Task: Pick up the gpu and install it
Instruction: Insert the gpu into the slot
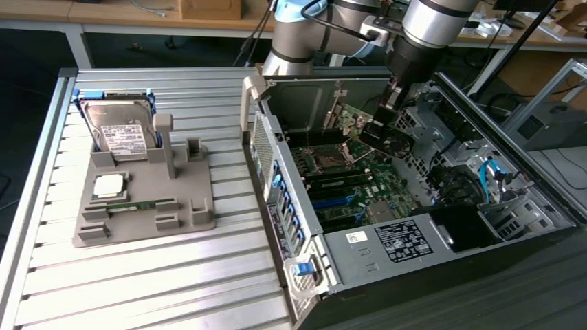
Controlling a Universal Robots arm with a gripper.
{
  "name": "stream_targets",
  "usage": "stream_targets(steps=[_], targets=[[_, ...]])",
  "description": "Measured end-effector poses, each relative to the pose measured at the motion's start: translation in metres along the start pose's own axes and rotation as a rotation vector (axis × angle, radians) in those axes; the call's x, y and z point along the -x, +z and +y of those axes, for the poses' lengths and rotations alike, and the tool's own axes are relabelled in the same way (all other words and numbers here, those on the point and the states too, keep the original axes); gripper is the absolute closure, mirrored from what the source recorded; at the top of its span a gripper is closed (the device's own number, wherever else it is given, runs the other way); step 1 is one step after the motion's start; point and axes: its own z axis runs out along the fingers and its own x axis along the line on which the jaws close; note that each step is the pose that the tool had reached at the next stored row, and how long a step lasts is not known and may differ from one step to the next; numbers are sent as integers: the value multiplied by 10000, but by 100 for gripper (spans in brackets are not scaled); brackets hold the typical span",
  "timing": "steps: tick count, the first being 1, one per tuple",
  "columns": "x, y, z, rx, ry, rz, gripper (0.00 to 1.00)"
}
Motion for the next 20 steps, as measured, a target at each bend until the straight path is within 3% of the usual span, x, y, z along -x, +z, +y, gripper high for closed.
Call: stream_targets(steps=[20], targets=[[0,5,0,17,-652,14,73]])
